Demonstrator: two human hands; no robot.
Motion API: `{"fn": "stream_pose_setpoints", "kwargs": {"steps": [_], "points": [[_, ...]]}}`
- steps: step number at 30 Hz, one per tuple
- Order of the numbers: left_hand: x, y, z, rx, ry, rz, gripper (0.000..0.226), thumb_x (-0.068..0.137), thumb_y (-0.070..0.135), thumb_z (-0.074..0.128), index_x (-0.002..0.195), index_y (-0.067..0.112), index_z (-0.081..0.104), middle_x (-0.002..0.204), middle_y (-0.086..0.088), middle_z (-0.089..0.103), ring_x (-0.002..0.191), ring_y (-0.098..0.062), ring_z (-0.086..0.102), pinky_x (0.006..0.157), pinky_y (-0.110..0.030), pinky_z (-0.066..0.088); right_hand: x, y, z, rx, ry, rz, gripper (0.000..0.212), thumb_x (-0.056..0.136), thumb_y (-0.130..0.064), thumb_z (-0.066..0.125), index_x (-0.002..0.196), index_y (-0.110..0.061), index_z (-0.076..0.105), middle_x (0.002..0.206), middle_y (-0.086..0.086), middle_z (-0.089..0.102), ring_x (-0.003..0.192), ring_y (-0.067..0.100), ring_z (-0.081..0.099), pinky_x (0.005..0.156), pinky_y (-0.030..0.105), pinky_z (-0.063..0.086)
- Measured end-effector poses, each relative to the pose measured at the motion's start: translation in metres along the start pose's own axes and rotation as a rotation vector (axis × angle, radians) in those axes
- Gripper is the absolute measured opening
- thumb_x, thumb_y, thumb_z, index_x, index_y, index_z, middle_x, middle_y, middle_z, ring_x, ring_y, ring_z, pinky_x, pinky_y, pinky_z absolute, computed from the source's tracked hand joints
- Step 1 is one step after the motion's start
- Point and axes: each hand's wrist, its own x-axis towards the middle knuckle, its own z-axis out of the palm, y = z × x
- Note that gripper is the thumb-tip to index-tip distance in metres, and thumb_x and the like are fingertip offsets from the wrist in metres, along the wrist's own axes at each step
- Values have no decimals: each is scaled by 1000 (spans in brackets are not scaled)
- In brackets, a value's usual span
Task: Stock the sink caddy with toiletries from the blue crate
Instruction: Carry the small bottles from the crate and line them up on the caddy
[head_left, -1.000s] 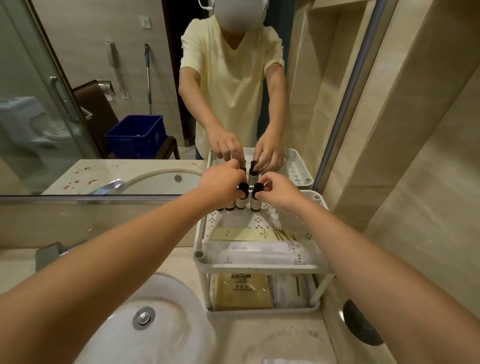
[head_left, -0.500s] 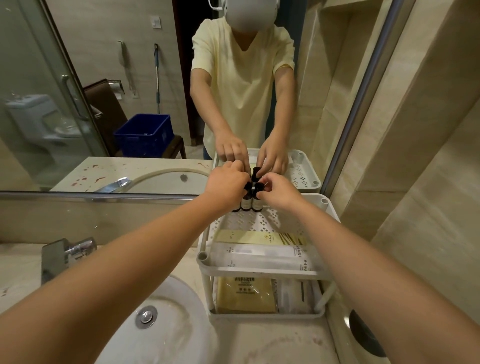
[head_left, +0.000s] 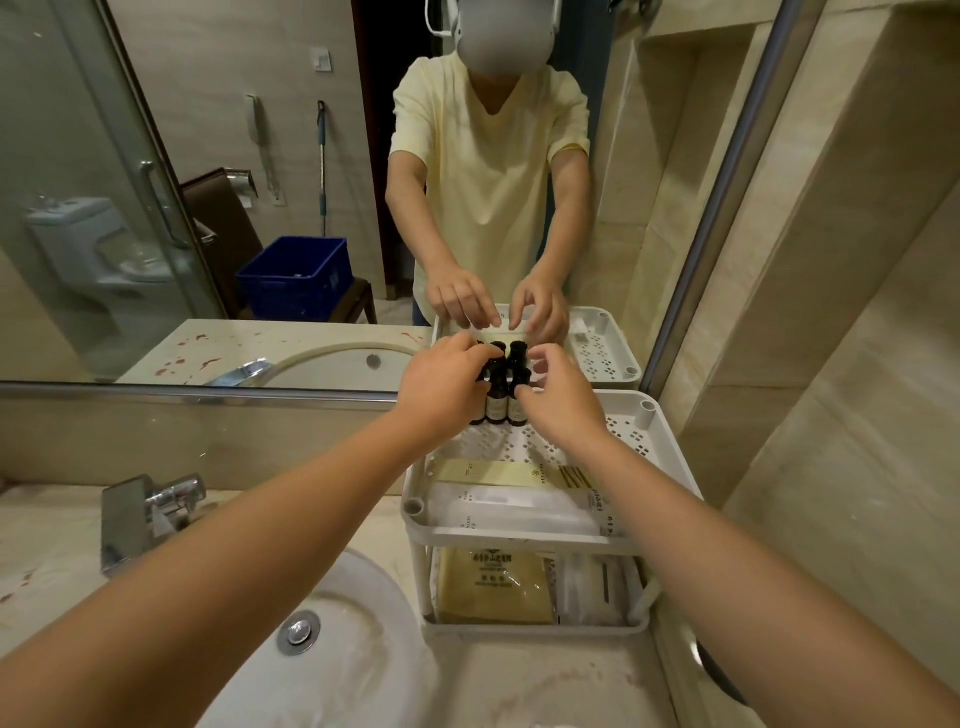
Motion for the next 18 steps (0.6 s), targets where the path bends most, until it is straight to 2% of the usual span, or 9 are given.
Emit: {"fn": "stream_pose_setpoints", "kwargs": {"steps": [2,6,10,14,18], "points": [[-12,-3,-6,-41,30,-27,47,89,23,65,134,26,54,117,3,60,104,-18,57,77,-33,50,-10,-4,3,-57,30,-58,46,88,-23,61,132,-28,47,133,-4,48,112,14,54,83,37,53],[-41,-14,-18,-61,42,-80,49,90,27,62,137,25,48,117,4,60,103,-15,57,77,-33,51,-30,-18,10,-170,18,-169,47,89,-23,57,135,-26,46,138,-3,44,123,17,47,91,41,51],[-75,-31,-31,-76,37,-145,47,92,31,59,137,23,48,121,4,60,108,-13,57,85,-36,52,-50,-42,22,-267,-66,-274,52,90,-27,57,139,-23,43,142,0,43,128,20,43,98,41,46],[-108,-54,-44,-38,-21,-261,59,89,38,64,141,21,41,130,1,56,118,-17,53,93,-37,49,-68,-72,44,-385,-165,-379,59,88,-29,58,143,-21,39,143,2,40,129,24,41,100,39,41],[-151,-83,-62,4,-52,-381,66,87,45,65,143,22,37,136,1,52,121,-17,52,96,-37,48,-87,-105,72,-433,-247,-461,61,86,-33,59,143,-20,38,144,3,40,132,25,38,104,40,39]]}}
